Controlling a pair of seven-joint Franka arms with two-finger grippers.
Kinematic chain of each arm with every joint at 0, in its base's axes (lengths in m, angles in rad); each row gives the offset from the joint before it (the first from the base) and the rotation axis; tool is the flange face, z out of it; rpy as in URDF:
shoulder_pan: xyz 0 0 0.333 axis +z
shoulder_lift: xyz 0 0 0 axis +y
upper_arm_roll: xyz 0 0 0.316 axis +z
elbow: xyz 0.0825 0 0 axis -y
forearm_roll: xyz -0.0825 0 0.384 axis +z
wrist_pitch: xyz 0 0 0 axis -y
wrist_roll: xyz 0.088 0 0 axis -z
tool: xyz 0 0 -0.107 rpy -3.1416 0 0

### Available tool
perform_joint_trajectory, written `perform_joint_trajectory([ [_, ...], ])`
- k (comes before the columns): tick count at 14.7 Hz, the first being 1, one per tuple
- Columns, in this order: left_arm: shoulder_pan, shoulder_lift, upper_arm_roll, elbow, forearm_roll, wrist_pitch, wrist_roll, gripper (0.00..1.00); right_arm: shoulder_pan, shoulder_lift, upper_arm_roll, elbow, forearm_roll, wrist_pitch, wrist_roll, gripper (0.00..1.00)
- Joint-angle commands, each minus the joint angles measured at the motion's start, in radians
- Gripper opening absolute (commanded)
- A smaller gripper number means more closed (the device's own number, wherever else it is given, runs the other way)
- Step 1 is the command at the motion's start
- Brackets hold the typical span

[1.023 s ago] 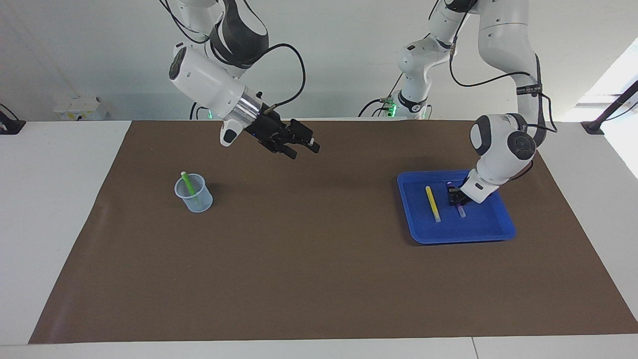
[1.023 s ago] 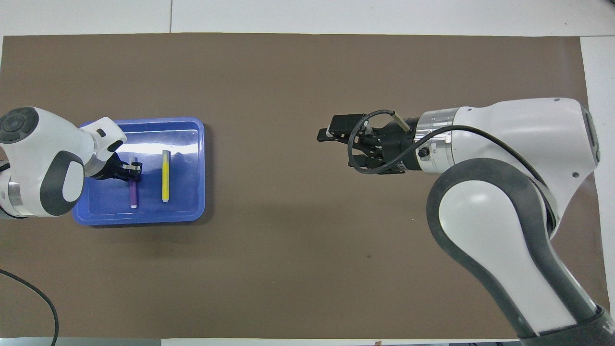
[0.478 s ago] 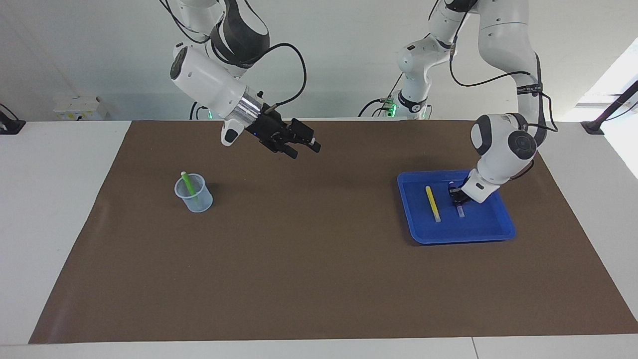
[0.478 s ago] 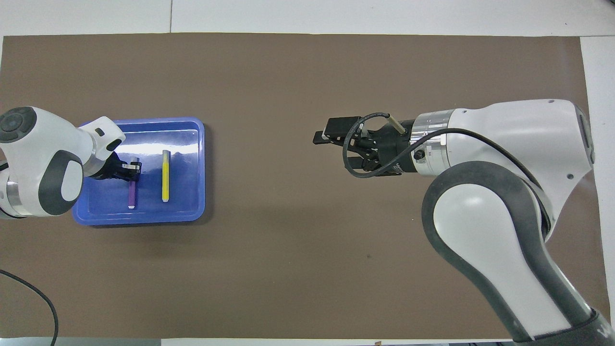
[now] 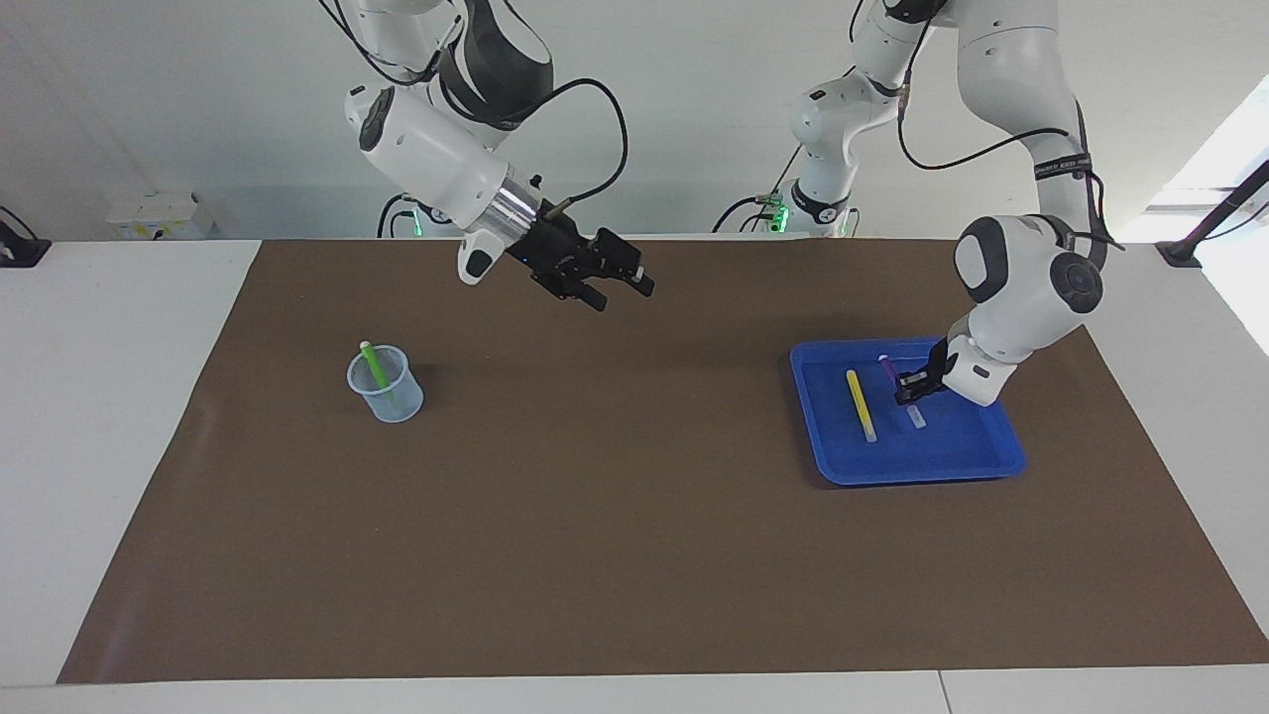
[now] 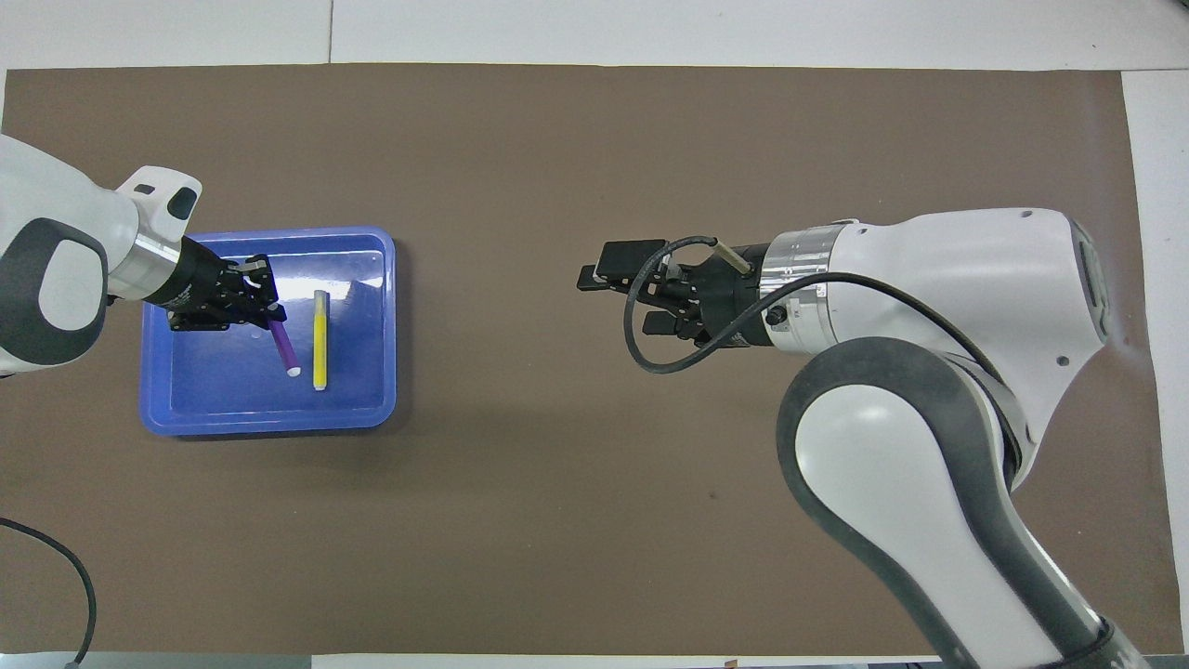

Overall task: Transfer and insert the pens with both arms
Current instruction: 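Lift the purple pen with the left gripper toward the right gripper, then grasp the purple pen with the right gripper and open the left gripper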

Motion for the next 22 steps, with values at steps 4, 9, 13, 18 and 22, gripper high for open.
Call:
perform_joint_trajectory([
  [4,-0.024,-0.080,-0.189,0.023,-0.177,-0.036,-0.734,0.00,0.041,-0.027,0.001,-0.060,0.020,0.112,0.022,1.00],
  [9,-0.024,-0.108,-0.260,-0.026,-0.410,0.068,-0.915,0.00,0.125,-0.032,0.002,-0.111,0.023,0.275,0.112,1.00],
  [13,-0.024,-0.135,-0.272,-0.099,-0.606,0.139,-0.880,0.00,0.133,-0.038,0.005,-0.129,0.112,0.306,0.108,1.00],
  [18,-0.038,-0.157,-0.278,-0.130,-0.727,0.162,-0.850,0.00,0.161,-0.040,0.007,-0.166,0.121,0.353,0.002,0.96],
  [22,-0.039,-0.158,-0.278,-0.130,-0.750,0.165,-0.849,0.00,0.161,-0.040,0.007,-0.172,0.121,0.341,-0.009,0.88],
])
